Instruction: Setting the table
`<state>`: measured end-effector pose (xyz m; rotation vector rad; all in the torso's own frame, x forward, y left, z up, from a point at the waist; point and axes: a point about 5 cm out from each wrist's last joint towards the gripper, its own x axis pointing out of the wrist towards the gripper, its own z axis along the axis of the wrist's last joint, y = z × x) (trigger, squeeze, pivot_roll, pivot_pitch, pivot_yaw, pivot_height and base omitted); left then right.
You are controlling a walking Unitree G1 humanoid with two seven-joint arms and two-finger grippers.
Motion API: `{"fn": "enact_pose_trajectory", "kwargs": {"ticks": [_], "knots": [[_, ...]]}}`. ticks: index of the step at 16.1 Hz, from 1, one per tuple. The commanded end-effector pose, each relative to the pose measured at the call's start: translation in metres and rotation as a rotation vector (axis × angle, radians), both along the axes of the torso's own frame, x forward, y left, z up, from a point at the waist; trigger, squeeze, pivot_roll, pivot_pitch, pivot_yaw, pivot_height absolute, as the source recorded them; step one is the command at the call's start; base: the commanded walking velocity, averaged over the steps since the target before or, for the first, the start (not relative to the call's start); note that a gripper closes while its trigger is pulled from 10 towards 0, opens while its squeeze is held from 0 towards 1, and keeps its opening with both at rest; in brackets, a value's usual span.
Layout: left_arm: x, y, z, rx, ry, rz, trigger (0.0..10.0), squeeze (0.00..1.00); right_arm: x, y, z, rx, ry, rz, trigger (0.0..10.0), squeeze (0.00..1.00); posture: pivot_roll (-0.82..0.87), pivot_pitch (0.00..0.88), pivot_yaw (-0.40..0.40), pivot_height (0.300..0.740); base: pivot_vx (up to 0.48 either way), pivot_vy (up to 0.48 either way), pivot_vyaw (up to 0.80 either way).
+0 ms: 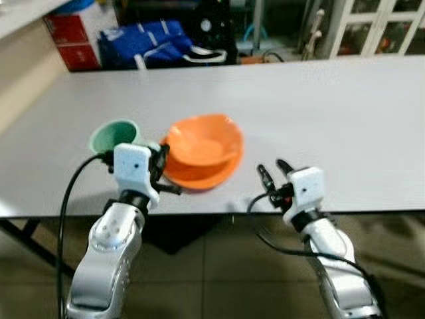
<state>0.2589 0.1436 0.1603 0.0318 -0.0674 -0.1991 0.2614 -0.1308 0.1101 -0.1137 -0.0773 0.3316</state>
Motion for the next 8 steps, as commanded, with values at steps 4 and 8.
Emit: {"fn": "enact_pose_trajectory", "kwargs": {"ticks": [4, 8], "knots": [[0.007, -0.001, 0.011, 0.030, -0.040, -0.011, 0.0, 0.00, 0.002, -0.003, 0.004, -0.011, -0.020, -0.016, 10.0, 0.00, -0.17, 0.000, 0.117, 0.740, 0.000, -0.449, 0.00], [0.015, 0.006, 0.014, 0.015, -0.045, 0.002, 0.0, 0.00, 0.002, -0.003, 0.004, -0.008, -0.023, -0.023, 10.0, 0.00, -0.18, 0.000, 0.121, 0.740, 0.000, -0.437, 0.00]]}}
